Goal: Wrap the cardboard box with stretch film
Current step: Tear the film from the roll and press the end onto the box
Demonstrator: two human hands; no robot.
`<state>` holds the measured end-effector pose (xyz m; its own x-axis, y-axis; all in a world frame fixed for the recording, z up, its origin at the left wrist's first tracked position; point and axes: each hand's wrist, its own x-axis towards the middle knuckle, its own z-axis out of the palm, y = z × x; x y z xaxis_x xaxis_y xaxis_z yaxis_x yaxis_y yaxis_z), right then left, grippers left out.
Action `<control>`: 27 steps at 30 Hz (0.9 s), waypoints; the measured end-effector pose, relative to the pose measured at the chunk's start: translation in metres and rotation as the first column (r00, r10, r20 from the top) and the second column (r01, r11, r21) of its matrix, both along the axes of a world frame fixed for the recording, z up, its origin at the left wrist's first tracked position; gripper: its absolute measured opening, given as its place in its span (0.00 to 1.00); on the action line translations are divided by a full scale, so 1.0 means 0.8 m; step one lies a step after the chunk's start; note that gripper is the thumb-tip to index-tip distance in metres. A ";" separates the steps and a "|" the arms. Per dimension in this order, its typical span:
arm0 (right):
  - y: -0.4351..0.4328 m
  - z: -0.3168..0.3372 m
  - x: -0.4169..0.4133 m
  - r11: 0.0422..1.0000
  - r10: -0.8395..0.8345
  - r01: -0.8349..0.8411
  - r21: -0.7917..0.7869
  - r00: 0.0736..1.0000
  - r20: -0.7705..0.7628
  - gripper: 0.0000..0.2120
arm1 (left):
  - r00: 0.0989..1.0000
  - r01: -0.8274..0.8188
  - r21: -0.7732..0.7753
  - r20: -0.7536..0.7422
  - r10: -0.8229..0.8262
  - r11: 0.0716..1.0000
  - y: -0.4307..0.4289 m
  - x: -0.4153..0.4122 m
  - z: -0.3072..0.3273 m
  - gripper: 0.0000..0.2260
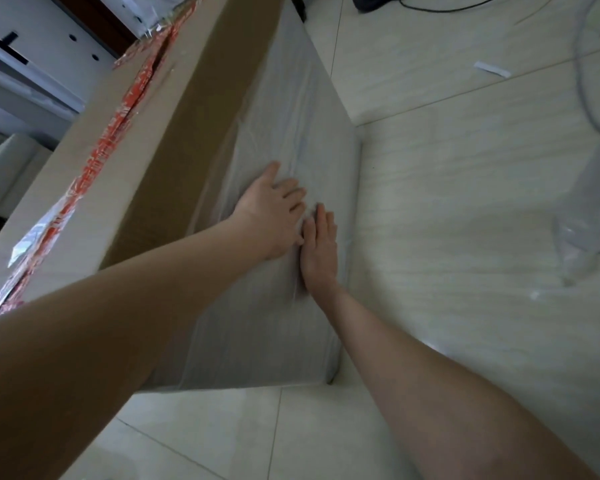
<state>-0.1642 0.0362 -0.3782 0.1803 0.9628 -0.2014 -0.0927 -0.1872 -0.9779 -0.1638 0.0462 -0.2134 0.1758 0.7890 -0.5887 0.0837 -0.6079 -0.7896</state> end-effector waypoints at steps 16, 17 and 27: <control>0.029 0.045 0.033 0.999 -0.028 0.027 -0.043 0.999 -0.040 0.28 | 0.988 0.015 0.257 0.143 -0.054 0.966 0.005 0.000 0.027 0.27; 0.027 0.051 0.029 1.000 -0.001 0.000 -0.024 0.999 -0.054 0.27 | 0.991 0.021 0.266 0.125 -0.056 0.964 0.005 0.000 0.025 0.27; 0.026 0.052 0.010 0.999 0.041 -0.041 -0.007 0.999 -0.028 0.27 | 0.998 0.025 0.291 0.055 -0.043 0.956 0.011 -0.007 0.022 0.29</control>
<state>-0.1564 0.0567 -0.3365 0.1347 0.9677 -0.2132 -0.1123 -0.1988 -0.9736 -0.1697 0.0549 -0.1955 0.2340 0.9171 -0.3227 0.1199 -0.3567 -0.9265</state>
